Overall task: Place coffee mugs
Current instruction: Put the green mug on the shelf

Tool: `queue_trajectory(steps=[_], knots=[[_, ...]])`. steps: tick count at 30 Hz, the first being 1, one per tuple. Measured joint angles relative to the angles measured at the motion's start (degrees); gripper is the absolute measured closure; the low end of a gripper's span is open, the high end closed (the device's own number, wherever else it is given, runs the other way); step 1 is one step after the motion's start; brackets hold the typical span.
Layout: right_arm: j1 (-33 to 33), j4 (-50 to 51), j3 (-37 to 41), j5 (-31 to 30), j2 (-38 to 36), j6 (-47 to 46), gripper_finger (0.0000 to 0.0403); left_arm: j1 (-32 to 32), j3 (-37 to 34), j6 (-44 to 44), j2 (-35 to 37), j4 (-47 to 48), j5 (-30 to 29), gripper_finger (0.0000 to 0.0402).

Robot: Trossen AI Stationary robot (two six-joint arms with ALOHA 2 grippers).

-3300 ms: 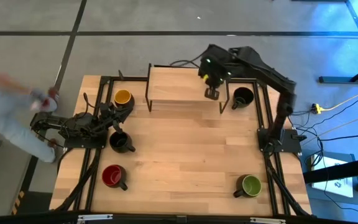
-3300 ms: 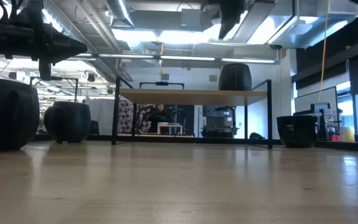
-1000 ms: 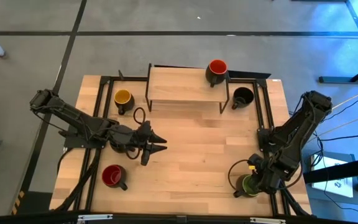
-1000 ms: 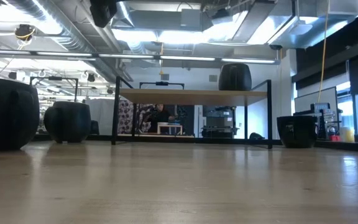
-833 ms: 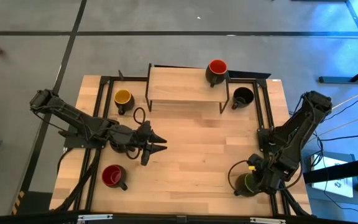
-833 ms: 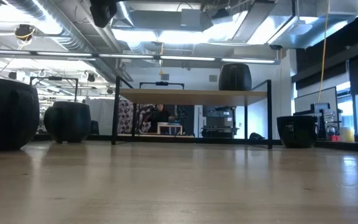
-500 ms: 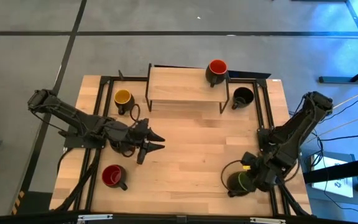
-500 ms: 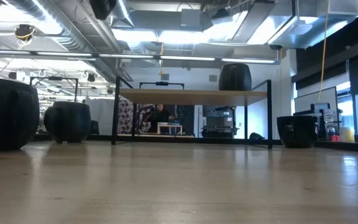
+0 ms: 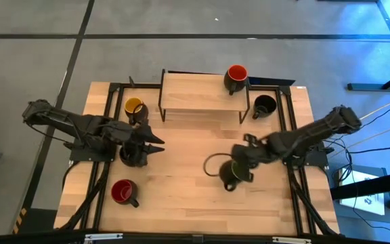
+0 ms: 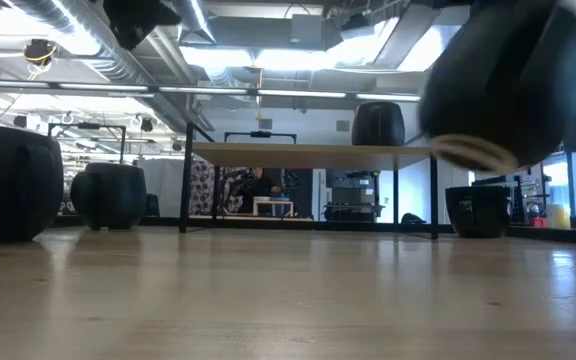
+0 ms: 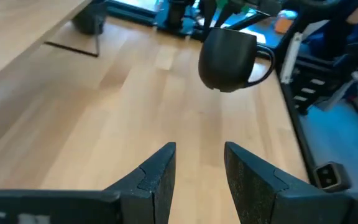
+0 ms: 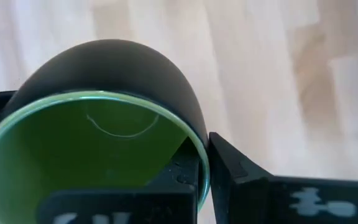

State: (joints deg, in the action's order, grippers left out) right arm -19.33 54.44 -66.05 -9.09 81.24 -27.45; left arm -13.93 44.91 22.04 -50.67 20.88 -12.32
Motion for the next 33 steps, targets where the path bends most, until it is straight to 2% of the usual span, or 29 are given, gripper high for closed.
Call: queue_trajectory(steps=[8,14,23,33], knots=[[11.5,4.9,-11.1,1.1,13.0,20.9,0.0401,2.5,0.0,-0.3,0.4,4.3,0.0,0.027],[16.3,5.2,-15.8,4.0,20.3,27.9,0.0401,3.2,0.0,-1.2,0.4,4.4,0.0,0.027],[17.1,5.6,-16.8,4.8,24.8,27.2,0.0392,3.2,0.0,-1.7,0.4,4.0,0.0,0.027],[17.1,5.8,-17.7,6.8,24.9,18.2,0.0349,3.2,0.0,-3.2,0.4,3.9,0.0,0.027]])
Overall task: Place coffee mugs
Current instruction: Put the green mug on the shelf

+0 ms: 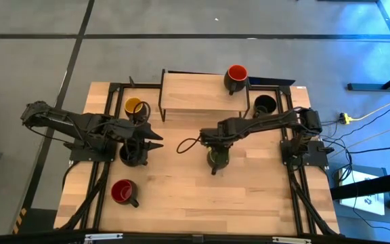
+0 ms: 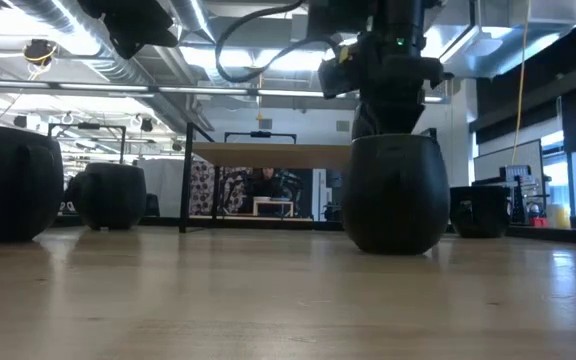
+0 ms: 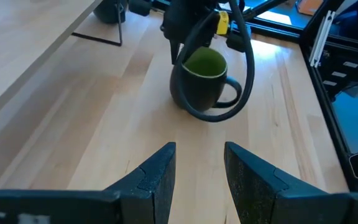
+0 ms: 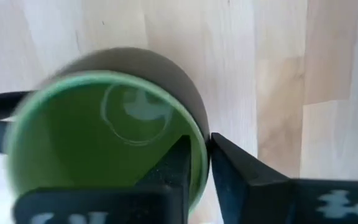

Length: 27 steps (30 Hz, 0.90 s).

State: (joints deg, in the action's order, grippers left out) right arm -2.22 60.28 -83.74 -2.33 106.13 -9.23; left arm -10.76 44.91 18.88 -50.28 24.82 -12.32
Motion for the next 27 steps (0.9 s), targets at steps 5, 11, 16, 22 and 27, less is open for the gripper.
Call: queue_trajectory(steps=[5,11,16,22,27], knots=[[0.0,3.1,-3.8,-0.5,0.0,-4.2,0.0293,0.0,0.0,-0.1,0.0,0.0,0.0,0.027],[-0.7,12.4,-10.7,1.5,-0.2,-15.3,0.0231,0.0,0.0,-0.1,0.0,0.0,0.0,0.027],[-6.0,13.2,-12.4,2.0,-2.3,-27.6,0.0209,0.0,0.0,-0.1,0.0,0.0,-0.3,0.027],[-16.4,13.1,-12.3,-3.4,-2.6,-47.2,0.0213,0.0,0.0,0.0,0.0,0.0,-0.7,0.027],[-25.4,8.2,-12.3,-13.5,-1.7,-65.3,0.0216,0.0,0.0,0.5,0.0,-0.4,-0.7,0.027]])
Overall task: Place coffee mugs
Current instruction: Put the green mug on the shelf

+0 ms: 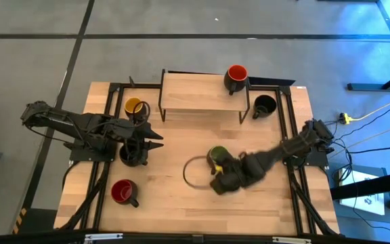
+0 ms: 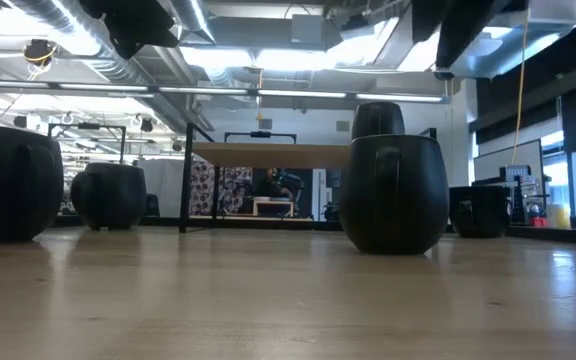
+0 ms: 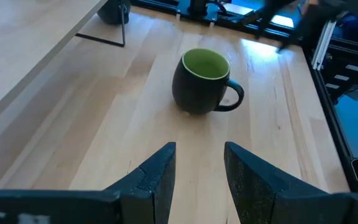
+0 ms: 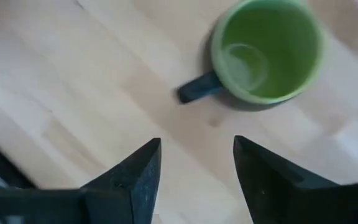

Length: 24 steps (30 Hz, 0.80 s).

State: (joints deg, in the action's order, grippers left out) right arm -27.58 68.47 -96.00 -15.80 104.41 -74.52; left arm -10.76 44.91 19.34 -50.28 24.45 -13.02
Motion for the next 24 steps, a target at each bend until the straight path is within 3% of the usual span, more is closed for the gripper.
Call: queue_trajectory(steps=[8,16,20,24], knots=[[-8.7,-4.0,0.0,-14.5,5.8,-12.1,0.0217,0.0,0.0,-0.1,-5.4,-5.3,0.2,0.027],[-13.5,-2.6,0.3,-26.9,12.0,-15.6,0.0217,-0.7,-0.1,2.4,-9.4,-7.3,2.0,0.027],[-14.4,-6.1,7.4,-28.2,12.5,-19.0,0.0217,-1.5,-0.1,2.7,-9.4,-7.5,1.6,0.027],[-14.4,-17.2,16.6,-29.0,10.3,-20.6,0.0217,-2.9,-0.1,4.3,-9.4,-7.5,1.6,0.027]])
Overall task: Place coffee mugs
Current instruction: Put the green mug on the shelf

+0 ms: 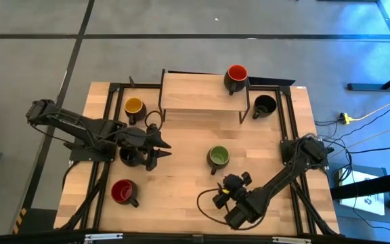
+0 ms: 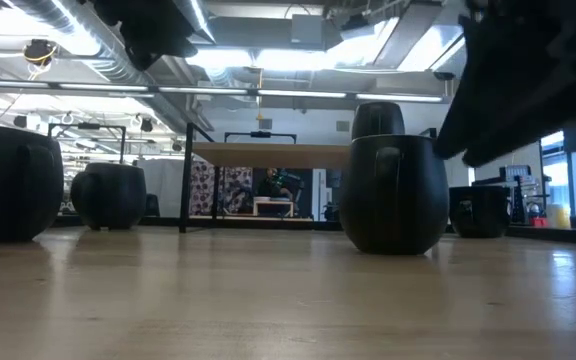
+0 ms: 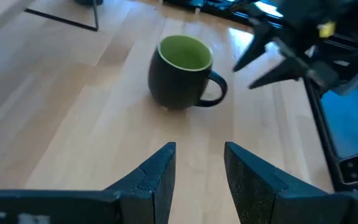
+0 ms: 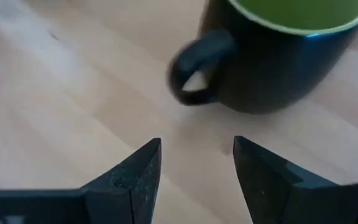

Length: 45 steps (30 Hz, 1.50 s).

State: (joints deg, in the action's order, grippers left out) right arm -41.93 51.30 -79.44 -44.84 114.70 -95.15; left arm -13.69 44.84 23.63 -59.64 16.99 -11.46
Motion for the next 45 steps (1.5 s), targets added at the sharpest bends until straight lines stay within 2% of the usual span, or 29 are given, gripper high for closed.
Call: queue_trajectory(steps=[2,6,10,14,16,22,26,28,37,45], knots=[[-0.1,-9.8,4.4,-2.2,-1.5,1.7,0.0217,-0.8,0.0,0.3,0.0,0.0,0.0,0.027],[-0.1,-25.2,10.9,-1.6,-2.4,8.5,0.0217,-2.9,0.0,1.2,0.0,0.2,-0.5,0.027],[-0.1,-33.1,11.9,-0.7,-2.5,13.7,0.0217,-4.9,0.0,3.3,0.0,0.2,-1.3,0.027],[0.8,-43.0,11.9,-3.1,-2.5,24.1,0.0217,-6.8,0.0,3.4,0.0,0.0,-1.6,0.027],[2.2,-46.3,11.8,-2.1,-2.3,28.8,0.0217,-7.4,0.0,3.4,0.0,0.1,-2.7,0.027],[6.5,-45.4,11.9,-2.0,-2.2,34.0,0.0217,-8.2,0.0,3.3,0.0,0.0,-5.7,0.027],[7.3,-44.3,11.9,3.0,-2.2,34.1,0.0217,-8.2,0.0,3.3,0.0,0.1,-5.6,0.027],[7.0,-42.8,11.9,3.5,-2.2,33.5,0.0217,-8.2,0.0,3.3,0.0,0.0,-5.5,0.027],[4.7,-23.2,11.9,0.0,-6.8,21.2,0.0217,-8.1,0.0,3.0,0.0,0.1,-6.4,0.027],[2.5,-9.9,11.9,-0.2,-8.7,9.4,0.0217,-8.1,0.0,2.9,0.0,0.0,-8.6,0.027]])
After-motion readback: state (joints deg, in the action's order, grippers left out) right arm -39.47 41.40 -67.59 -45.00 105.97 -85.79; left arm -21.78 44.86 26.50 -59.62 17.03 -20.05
